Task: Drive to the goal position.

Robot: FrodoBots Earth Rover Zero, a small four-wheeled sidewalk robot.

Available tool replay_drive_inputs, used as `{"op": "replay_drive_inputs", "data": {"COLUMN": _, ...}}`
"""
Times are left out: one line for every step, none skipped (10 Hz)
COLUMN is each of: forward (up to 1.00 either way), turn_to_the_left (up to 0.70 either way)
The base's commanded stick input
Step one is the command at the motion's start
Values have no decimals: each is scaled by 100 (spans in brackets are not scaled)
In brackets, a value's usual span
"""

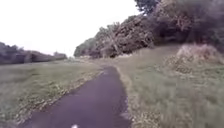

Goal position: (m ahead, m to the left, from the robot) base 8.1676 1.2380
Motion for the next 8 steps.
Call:
{"op": "replay_drive_inputs", "data": {"forward": 85, "turn_to_the_left": 0}}
{"op": "replay_drive_inputs", "data": {"forward": 85, "turn_to_the_left": 0}}
{"op": "replay_drive_inputs", "data": {"forward": 85, "turn_to_the_left": 0}}
{"op": "replay_drive_inputs", "data": {"forward": 85, "turn_to_the_left": 0}}
{"op": "replay_drive_inputs", "data": {"forward": 85, "turn_to_the_left": 0}}
{"op": "replay_drive_inputs", "data": {"forward": 85, "turn_to_the_left": 0}}
{"op": "replay_drive_inputs", "data": {"forward": 85, "turn_to_the_left": 0}}
{"op": "replay_drive_inputs", "data": {"forward": 85, "turn_to_the_left": 0}}
